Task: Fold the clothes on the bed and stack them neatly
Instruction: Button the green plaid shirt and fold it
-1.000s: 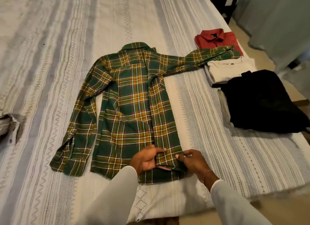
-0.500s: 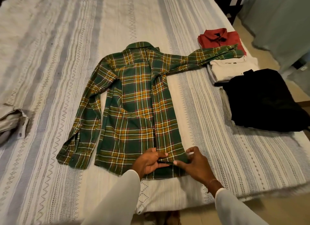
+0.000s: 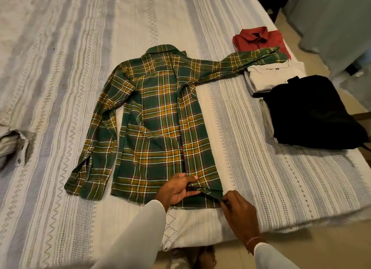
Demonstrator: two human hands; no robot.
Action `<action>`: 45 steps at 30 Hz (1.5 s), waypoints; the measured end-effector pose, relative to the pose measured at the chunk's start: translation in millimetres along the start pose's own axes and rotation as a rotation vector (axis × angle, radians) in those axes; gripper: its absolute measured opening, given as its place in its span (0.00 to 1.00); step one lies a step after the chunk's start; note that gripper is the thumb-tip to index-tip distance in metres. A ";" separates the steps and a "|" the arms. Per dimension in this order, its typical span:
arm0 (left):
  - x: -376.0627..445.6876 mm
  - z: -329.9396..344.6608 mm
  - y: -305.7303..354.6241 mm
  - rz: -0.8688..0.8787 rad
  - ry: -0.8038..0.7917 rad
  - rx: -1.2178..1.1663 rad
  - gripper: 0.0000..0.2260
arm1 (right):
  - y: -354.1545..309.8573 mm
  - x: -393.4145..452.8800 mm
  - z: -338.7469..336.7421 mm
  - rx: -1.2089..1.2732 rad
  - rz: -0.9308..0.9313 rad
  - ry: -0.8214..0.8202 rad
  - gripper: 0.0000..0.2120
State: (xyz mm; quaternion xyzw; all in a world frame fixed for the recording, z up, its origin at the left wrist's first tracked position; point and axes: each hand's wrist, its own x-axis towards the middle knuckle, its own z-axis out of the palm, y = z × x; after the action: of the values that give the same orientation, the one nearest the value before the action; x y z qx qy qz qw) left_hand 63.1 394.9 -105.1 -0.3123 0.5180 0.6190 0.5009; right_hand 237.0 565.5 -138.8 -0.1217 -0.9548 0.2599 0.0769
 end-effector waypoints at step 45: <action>42.7 -15.2 167.5 1.027 0.542 1.590 0.16 | -67.4 285.3 42.4 -0.112 -0.040 -0.348 0.20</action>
State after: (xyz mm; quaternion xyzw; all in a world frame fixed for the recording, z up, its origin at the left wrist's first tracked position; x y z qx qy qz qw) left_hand -110.0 399.6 -92.9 0.2475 0.9535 0.1401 0.0996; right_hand -58.4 566.7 -116.4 -0.0597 -0.9690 0.2219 -0.0911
